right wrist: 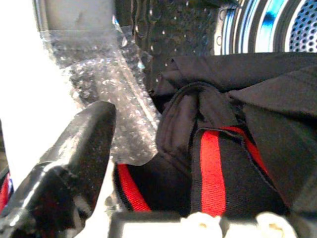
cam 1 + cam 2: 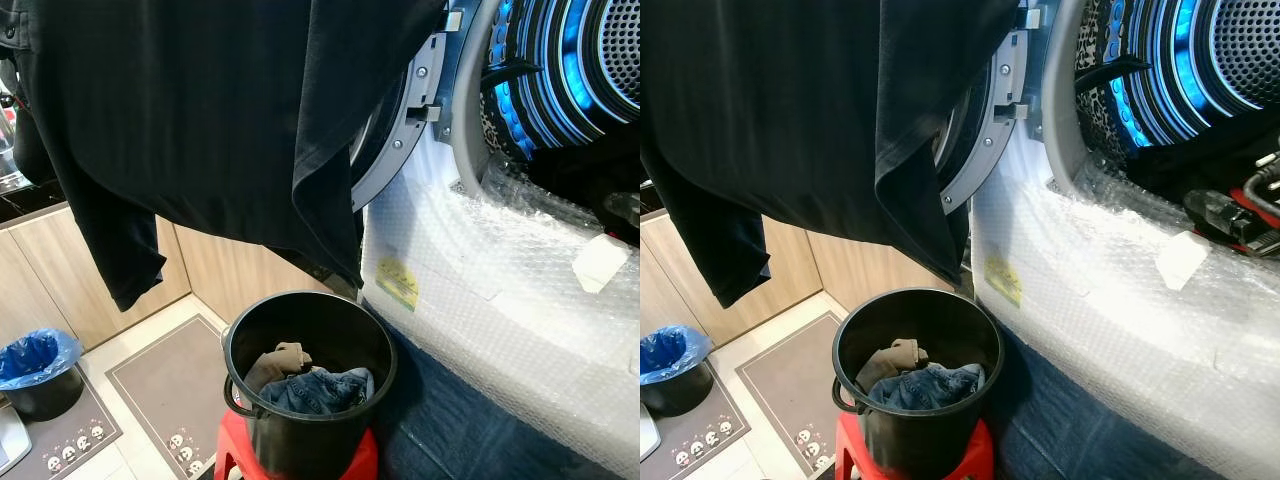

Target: Clothes washing

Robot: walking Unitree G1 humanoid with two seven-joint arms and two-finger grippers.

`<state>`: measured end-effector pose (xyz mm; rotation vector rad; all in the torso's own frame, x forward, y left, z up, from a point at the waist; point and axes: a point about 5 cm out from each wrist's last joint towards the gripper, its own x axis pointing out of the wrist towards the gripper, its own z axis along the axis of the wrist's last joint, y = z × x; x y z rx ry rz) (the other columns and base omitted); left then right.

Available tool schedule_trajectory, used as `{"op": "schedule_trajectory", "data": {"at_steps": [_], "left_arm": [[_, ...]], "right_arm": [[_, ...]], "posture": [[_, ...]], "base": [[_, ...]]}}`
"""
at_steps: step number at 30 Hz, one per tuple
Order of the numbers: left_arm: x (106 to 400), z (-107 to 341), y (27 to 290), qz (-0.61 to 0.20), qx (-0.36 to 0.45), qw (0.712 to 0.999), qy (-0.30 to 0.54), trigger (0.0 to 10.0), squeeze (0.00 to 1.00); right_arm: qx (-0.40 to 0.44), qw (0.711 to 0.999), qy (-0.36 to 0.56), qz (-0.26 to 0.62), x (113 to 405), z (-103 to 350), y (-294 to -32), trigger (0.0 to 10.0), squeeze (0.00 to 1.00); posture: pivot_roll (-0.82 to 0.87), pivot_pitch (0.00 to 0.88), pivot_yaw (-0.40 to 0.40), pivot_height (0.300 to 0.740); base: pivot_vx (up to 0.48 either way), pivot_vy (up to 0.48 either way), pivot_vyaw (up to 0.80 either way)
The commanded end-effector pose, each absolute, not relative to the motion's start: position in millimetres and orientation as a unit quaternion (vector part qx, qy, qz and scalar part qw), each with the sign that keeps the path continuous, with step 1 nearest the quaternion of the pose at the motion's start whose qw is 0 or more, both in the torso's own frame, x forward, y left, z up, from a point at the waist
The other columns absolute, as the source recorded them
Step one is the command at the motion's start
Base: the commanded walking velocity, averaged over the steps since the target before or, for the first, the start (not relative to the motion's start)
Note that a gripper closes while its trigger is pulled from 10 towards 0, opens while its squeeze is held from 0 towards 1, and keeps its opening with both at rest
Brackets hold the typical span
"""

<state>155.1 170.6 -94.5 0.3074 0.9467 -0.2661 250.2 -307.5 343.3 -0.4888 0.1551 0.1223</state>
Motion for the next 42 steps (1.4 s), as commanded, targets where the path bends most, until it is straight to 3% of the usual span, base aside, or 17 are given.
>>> {"op": "schedule_trajectory", "data": {"at_steps": [1,11,18,19,20,25,26,27,32,34,35,36,42], "left_arm": [[131.7,-104.0,175.1,-0.138,0.157,0.842,0.497,10.0,0.00],[128.6,-104.6,176.4,-0.136,0.153,0.843,0.498,10.0,0.00],[128.6,-104.8,174.7,-0.135,0.152,0.843,0.498,10.0,0.00],[129.0,-104.8,173.6,-0.134,0.151,0.844,0.497,10.0,0.00],[129.3,-104.8,173.2,-0.134,0.150,0.844,0.497,10.0,0.00],[131.5,-104.4,169.7,-0.132,0.147,0.847,0.494,10.0,0.00],[134.3,-103.6,166.7,-0.133,0.146,0.849,0.491,10.0,0.00],[136.3,-103.1,165.0,-0.134,0.145,0.850,0.488,10.0,0.00],[139.6,-102.2,161.5,-0.134,0.143,0.852,0.486,10.0,0.00],[140.9,-102.1,158.5,-0.135,0.141,0.852,0.487,10.0,0.00],[141.6,-102.0,157.0,-0.134,0.140,0.851,0.487,10.0,0.00],[142.5,-102.0,155.3,-0.133,0.139,0.851,0.489,10.0,0.00],[142.8,-102.6,154.1,-0.134,0.144,0.846,0.496,10.0,0.00]], "right_arm": [[-0.270,0.959,0.075,0.047,246.8,346.6,-307.1,10.0,0.00],[-0.303,0.948,0.090,0.044,251.2,338.5,-306.1,10.0,0.00],[-0.308,0.942,0.113,0.070,265.2,314.3,-290.1,10.0,0.00],[-0.303,0.943,0.120,0.069,270.9,307.6,-286.4,8.0,0.00],[-0.302,0.943,0.121,0.069,273.1,305.8,-284.6,4.9,0.00],[-0.287,0.949,0.123,0.041,279.6,303.1,-289.0,4.5,0.00],[-0.283,0.951,0.124,0.027,281.8,304.4,-293.7,0.1,0.00],[-0.281,0.952,0.123,0.015,282.9,305.4,-297.5,0.0,0.00],[-0.269,0.956,0.118,-0.004,284.6,309.1,-305.6,0.0,0.00],[-0.254,0.961,0.107,-0.001,283.3,312.9,-308.2,2.5,0.00],[-0.242,0.965,0.104,-0.003,283.4,314.1,-309.1,6.9,0.00],[-0.235,0.967,0.100,-0.006,283.6,315.9,-310.3,10.0,0.00],[-0.210,0.975,0.065,-0.035,285.8,330.4,-317.7,10.0,0.00]], "posture": [[-0.12,0.000,0.005,0.740],[-0.11,0.000,-0.003,0.740],[-0.11,0.000,-0.007,0.740],[-0.11,0.000,-0.009,0.740],[-0.11,0.000,-0.009,0.740],[-0.09,0.000,-0.014,0.740],[-0.09,0.000,-0.015,0.740],[-0.09,0.000,-0.017,0.740],[-0.09,0.000,-0.017,0.740],[-0.09,0.000,-0.017,0.740],[-0.09,0.000,-0.017,0.740],[-0.09,0.000,-0.016,0.740],[-0.10,0.000,-0.011,0.740]], "base": [[0.000,0.000,0.00],[0.000,0.000,0.00],[0.000,0.000,0.00],[0.000,0.000,0.00],[0.000,0.000,0.00],[0.000,0.000,0.00],[0.000,0.000,0.00],[0.000,0.000,0.00],[0.000,0.000,0.00],[0.000,0.000,0.00],[0.000,0.000,0.00],[0.000,0.000,0.00],[0.000,0.000,0.00]]}}
